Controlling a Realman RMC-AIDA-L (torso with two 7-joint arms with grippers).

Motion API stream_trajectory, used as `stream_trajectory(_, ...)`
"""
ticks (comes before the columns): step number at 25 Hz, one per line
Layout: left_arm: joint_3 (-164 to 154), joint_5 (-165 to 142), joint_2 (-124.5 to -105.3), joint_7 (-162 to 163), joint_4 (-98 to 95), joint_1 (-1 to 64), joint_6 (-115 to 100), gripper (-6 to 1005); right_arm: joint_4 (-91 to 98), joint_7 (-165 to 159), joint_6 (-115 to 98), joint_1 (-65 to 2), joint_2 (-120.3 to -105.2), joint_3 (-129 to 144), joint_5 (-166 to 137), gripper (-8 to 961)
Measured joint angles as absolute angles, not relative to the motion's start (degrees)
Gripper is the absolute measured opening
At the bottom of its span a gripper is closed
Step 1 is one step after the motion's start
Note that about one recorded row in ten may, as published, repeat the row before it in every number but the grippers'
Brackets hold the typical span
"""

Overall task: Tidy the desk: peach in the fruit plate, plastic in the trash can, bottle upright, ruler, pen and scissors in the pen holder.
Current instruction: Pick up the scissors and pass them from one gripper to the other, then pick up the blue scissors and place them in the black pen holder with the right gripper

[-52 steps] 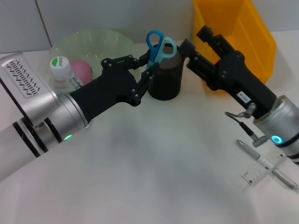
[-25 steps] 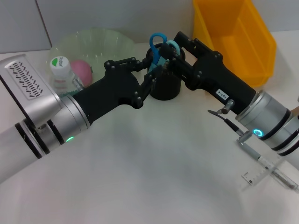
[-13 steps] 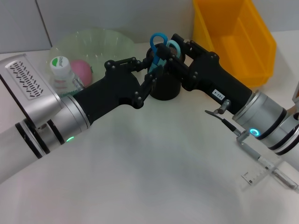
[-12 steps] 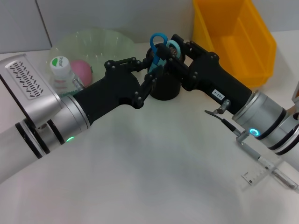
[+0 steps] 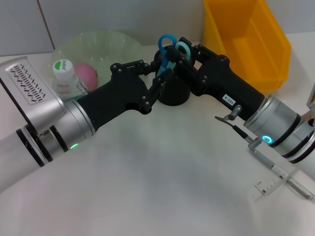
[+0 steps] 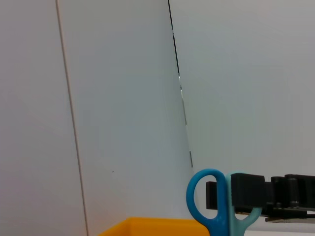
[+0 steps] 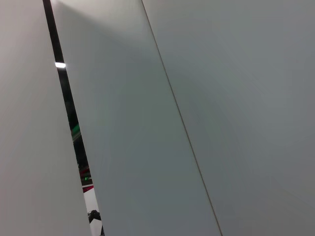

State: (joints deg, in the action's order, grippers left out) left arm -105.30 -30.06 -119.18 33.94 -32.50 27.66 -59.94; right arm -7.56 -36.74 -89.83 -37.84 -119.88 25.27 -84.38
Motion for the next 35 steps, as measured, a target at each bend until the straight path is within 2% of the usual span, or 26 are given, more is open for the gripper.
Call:
stream_trajectory(5, -105.3, -30.1, -119.18, 34.1, -32.3, 27.8, -59.9, 228, -7.9, -36.4, -89.6, -38.2, -119.88, 25.3, -84.4, 395)
stream_trajectory(10, -105.4, -30.1, -119.18, 34.1, -32.2, 27.9, -59.9, 228, -9.5, -34.0, -88.5, -39.4, -119.88, 25.2, -84.8, 291)
stream_trajectory(20, -106.2, -30.1, -119.16, 33.9, -32.4, 27.6, -60.0, 226, -10.8, -32.2, -88.0, -39.9, -119.87, 24.7, -85.3, 164)
stream_trajectory(31, -106.3, -30.1, -119.19, 33.8, -32.6, 27.2, -60.3, 385, -10.7, -31.7, -89.0, -39.1, -119.84, 23.9, -85.3, 145)
stream_trajectory(35, -106.2, -30.1, -119.18, 33.8, -32.5, 27.1, -60.3, 518, -10.3, -31.7, -90.1, -38.4, -119.69, 23.1, -85.3, 137)
